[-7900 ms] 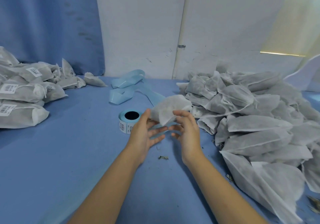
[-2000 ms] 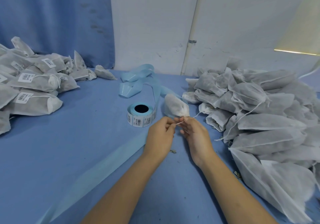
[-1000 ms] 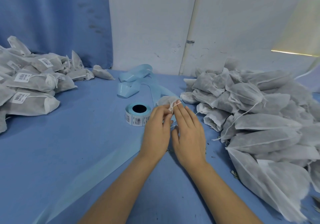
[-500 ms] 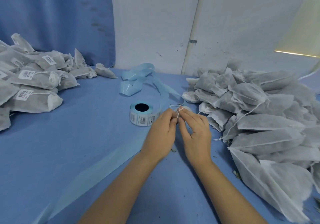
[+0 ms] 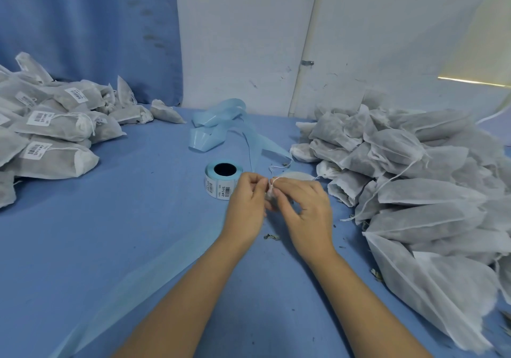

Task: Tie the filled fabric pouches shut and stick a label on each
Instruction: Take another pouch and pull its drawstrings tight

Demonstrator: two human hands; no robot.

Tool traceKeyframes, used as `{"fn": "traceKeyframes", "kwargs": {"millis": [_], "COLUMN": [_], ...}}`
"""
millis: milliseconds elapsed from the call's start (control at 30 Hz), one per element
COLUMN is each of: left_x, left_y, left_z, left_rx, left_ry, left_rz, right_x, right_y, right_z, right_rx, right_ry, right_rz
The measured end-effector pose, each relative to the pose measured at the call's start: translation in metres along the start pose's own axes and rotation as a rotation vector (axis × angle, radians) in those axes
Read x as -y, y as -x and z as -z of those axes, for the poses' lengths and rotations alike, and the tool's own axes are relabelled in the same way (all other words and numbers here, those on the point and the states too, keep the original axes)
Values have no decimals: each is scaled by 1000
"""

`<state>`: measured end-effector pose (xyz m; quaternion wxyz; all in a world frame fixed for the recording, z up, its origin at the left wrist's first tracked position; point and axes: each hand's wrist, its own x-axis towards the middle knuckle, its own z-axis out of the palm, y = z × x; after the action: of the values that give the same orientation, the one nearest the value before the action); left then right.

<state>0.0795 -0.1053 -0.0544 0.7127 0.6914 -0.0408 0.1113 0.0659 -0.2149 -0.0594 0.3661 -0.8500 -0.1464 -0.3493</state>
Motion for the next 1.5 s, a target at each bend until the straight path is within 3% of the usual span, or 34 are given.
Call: {"fn": "traceKeyframes", "kwargs": {"millis": [200, 333, 433, 667, 767, 1000, 1167, 1333, 1500], "left_x": [-1, -1, -3, -17, -20, -19, -21, -17, -9], "left_y": [-9, -9, -11, -20, -19, -18, -20, -19, -19], "left_z": [14, 21, 24, 33, 29, 29, 23, 23, 31], "left_rx": [-21, 61, 104, 178, 189, 143, 111, 68, -131], "left_ry": [5, 59, -24, -355, -470, -253, -76, -98, -468], "left_rz": [66, 186, 161, -19, -69, -24, 32, 43, -49], "right_x": [-2, -6, -7, -3, 6, 11, 13, 11, 6], "right_y": [-2, -3, -2, -2, 5, 2, 1, 2, 2], "right_z": [1, 2, 3, 2, -7, -7, -12, -10, -14], "right_rx": [87, 145, 180, 428, 434, 452, 489, 436, 348], "right_ry": [-133, -208, -192, 143, 272, 142, 50, -39, -48], "right_rz": [-31, -91, -93, 90, 169, -97, -184, -261, -275]}}
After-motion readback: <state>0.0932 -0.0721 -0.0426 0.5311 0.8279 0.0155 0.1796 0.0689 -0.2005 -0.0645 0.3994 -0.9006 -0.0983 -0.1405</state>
